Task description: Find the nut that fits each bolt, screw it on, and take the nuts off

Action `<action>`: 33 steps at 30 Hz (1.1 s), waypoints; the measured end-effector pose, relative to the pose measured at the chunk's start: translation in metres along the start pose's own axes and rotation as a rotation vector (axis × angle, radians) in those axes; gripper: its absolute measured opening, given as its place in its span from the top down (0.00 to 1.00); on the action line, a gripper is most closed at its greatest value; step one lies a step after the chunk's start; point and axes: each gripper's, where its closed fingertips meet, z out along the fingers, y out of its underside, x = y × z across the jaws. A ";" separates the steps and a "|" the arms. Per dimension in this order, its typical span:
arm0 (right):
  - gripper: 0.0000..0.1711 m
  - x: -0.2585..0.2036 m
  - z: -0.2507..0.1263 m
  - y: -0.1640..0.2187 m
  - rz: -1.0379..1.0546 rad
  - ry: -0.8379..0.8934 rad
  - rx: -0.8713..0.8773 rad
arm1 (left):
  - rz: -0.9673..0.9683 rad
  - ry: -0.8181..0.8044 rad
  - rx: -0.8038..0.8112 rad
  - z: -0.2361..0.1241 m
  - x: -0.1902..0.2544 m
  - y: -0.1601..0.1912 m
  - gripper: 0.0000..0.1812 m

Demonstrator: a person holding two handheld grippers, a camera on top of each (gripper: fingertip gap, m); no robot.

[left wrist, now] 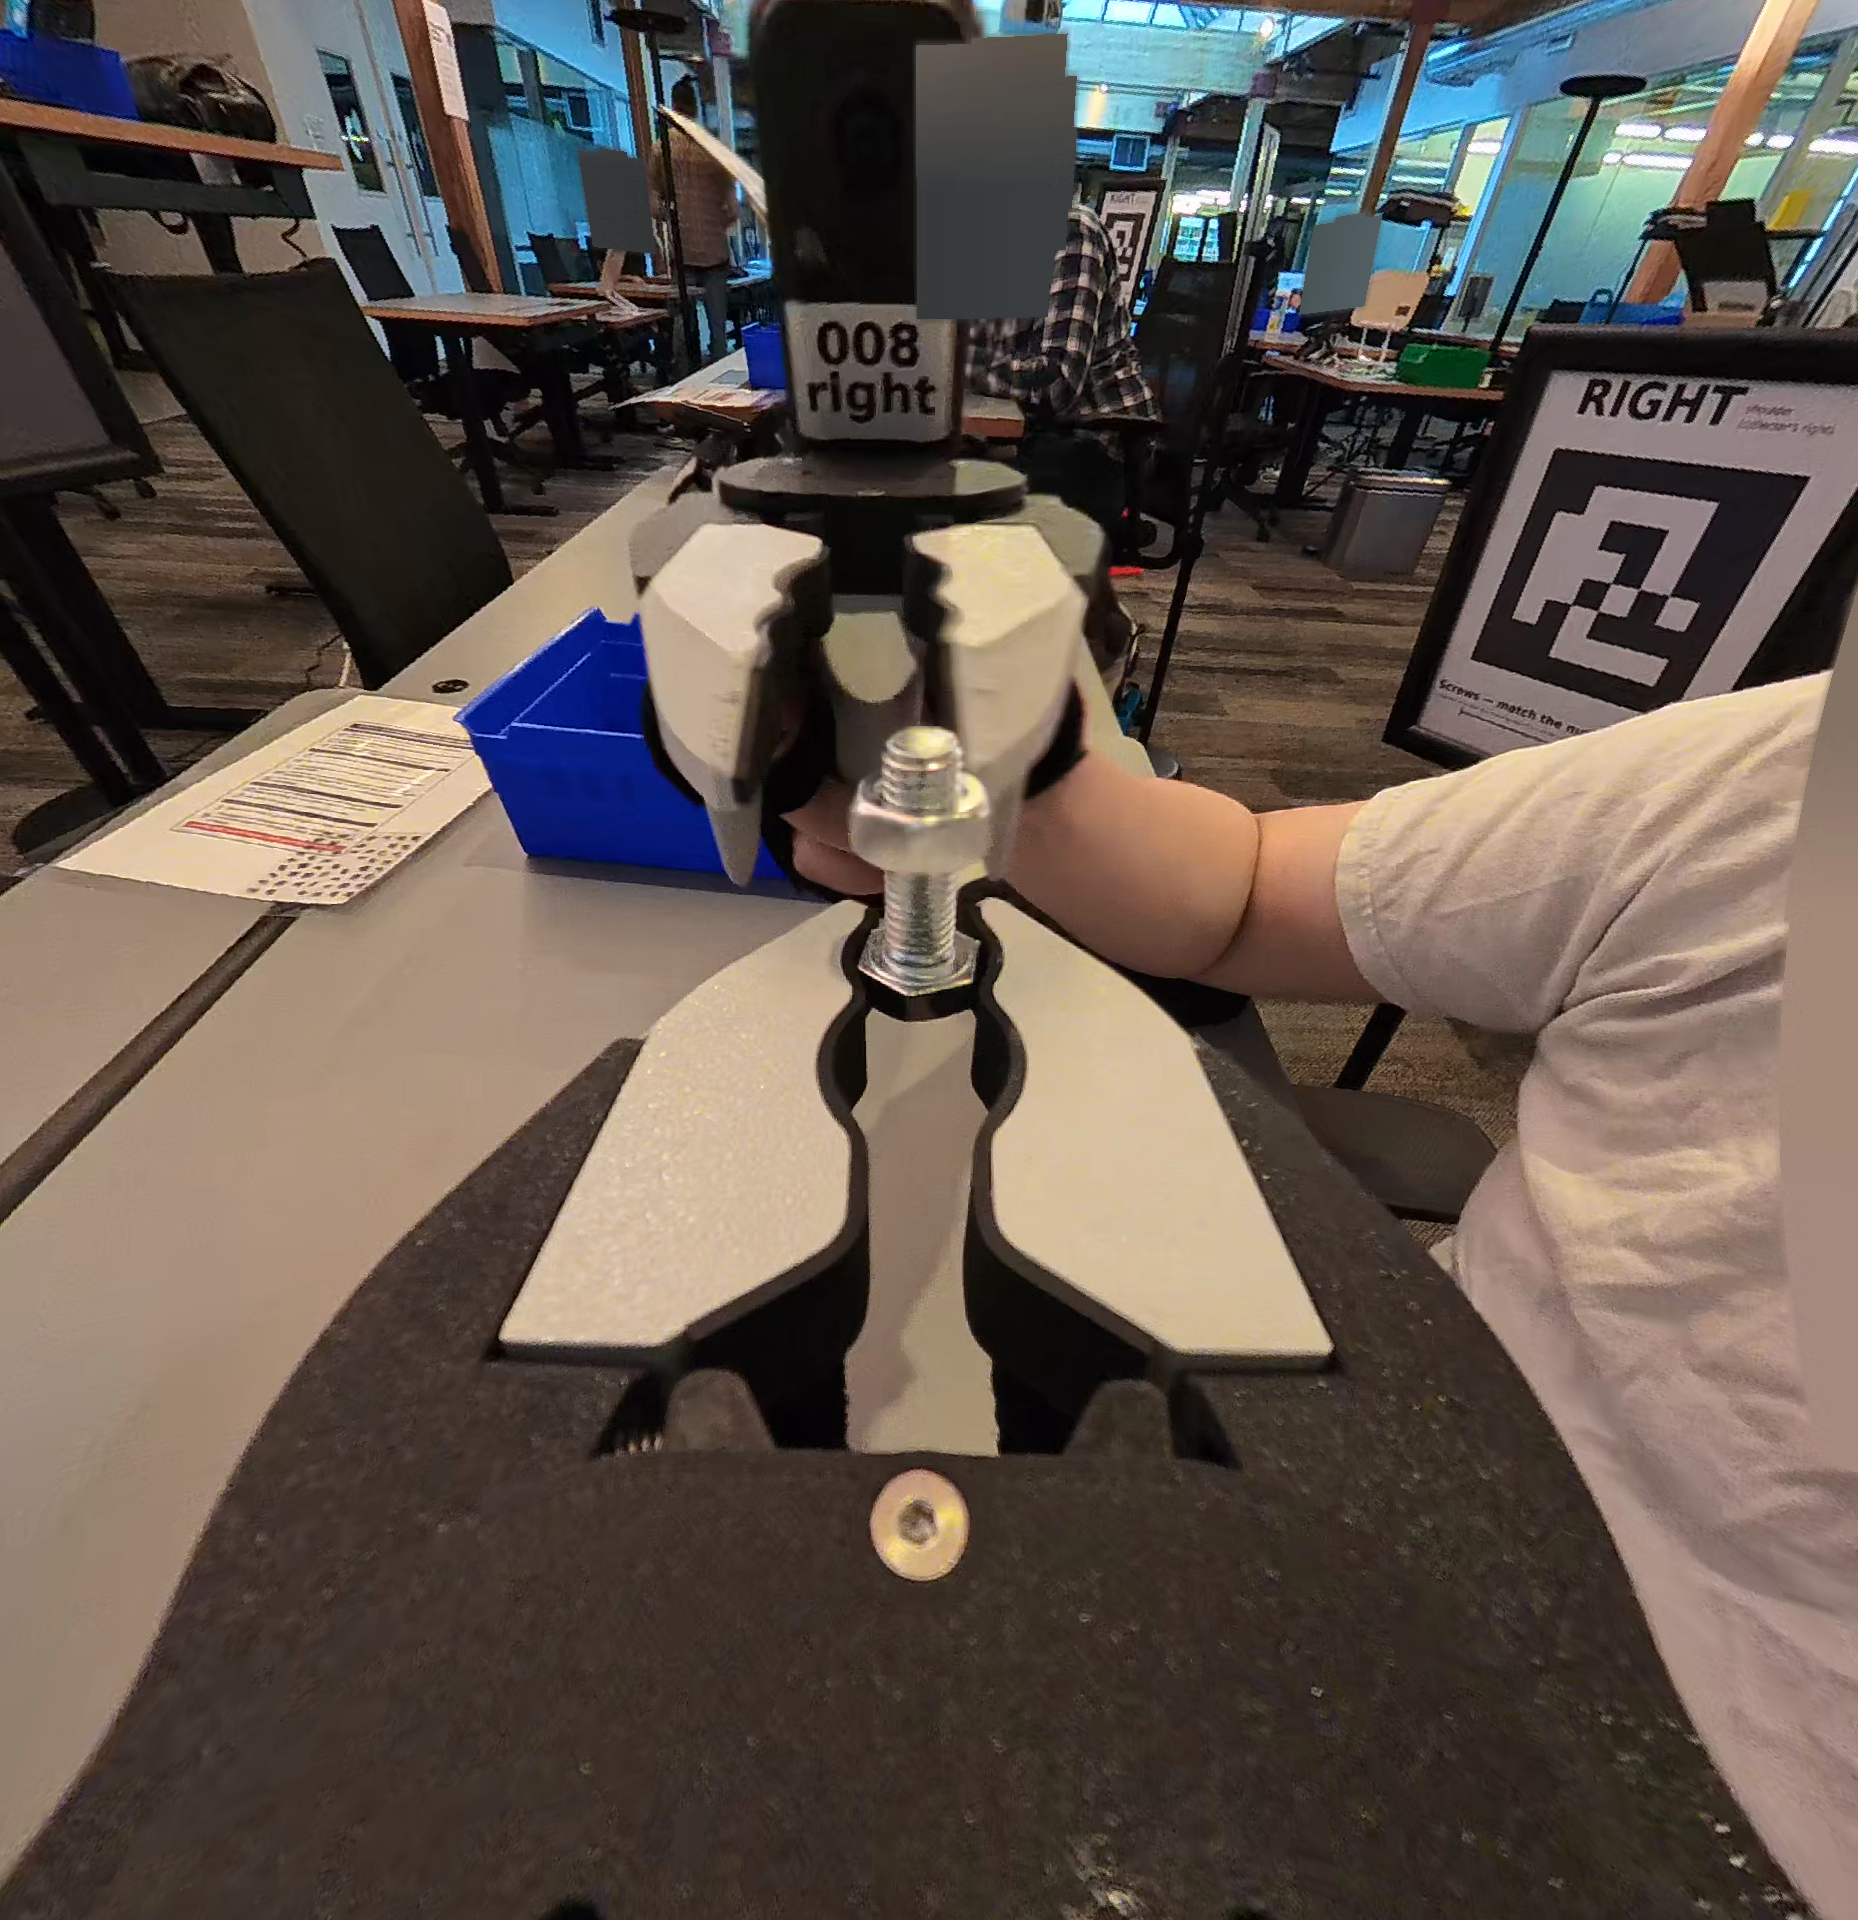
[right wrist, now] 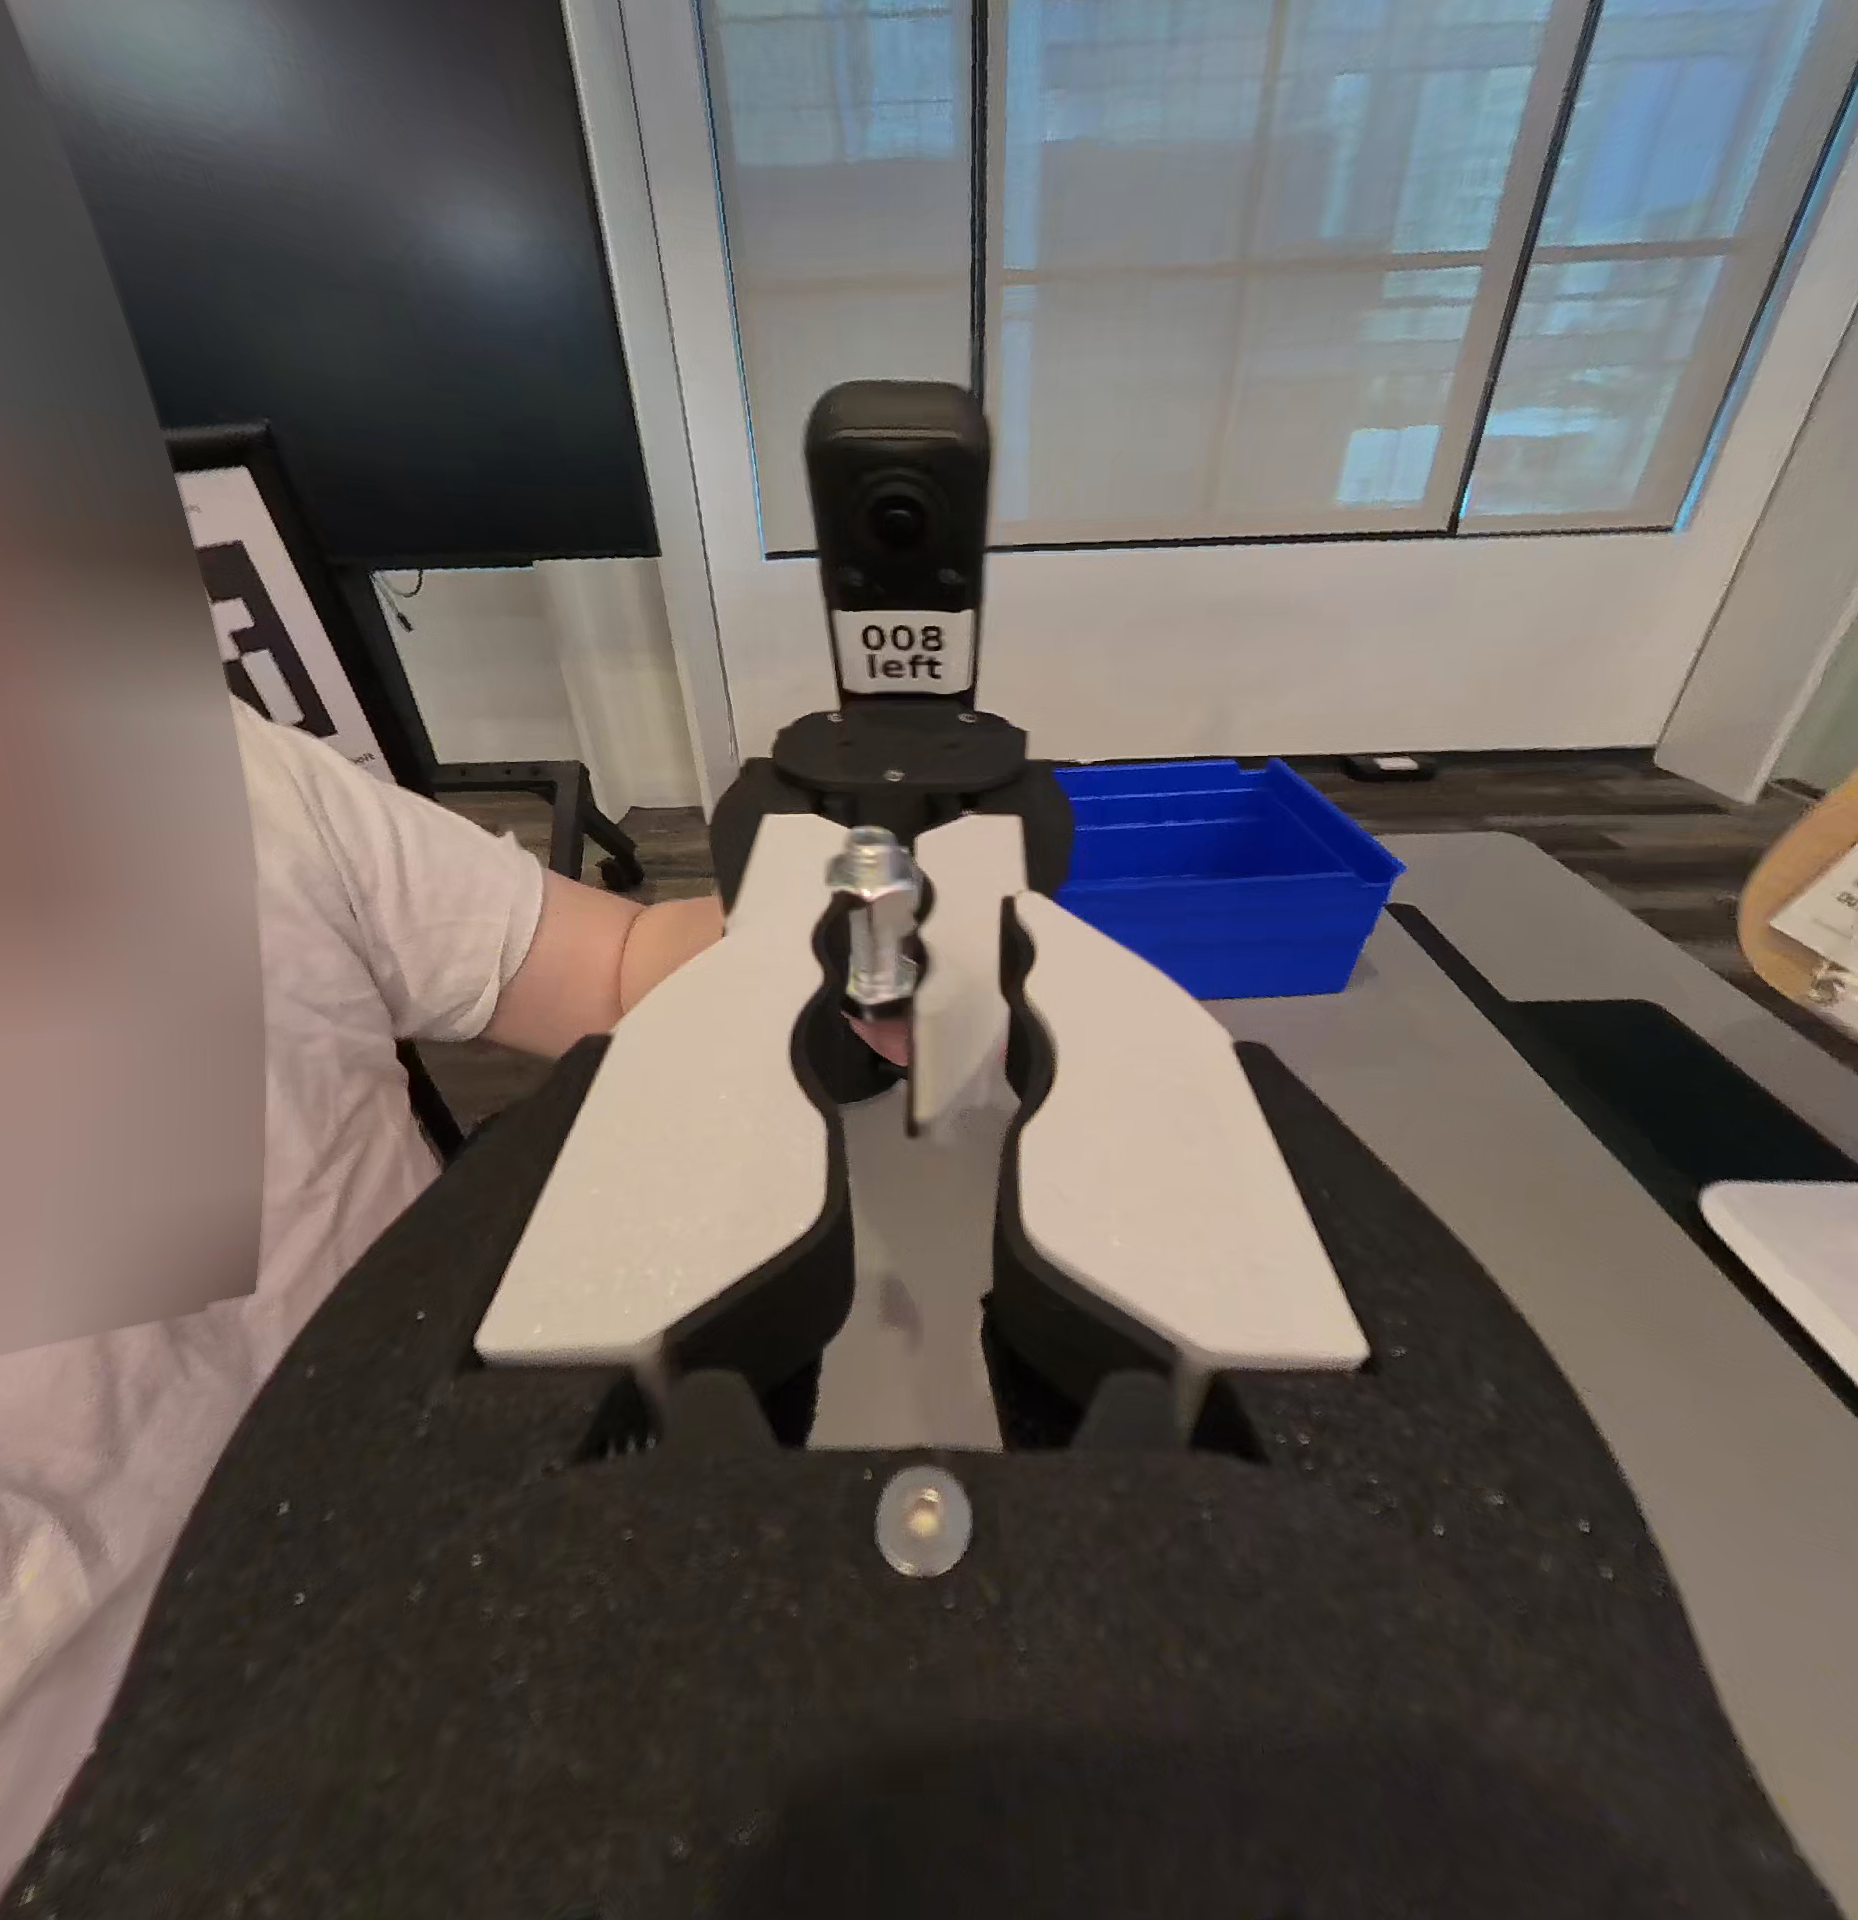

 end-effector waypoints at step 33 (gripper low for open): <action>0.79 -0.005 0.004 0.000 0.000 -0.026 0.016 | -0.004 0.016 -0.012 0.002 0.005 0.000 0.92</action>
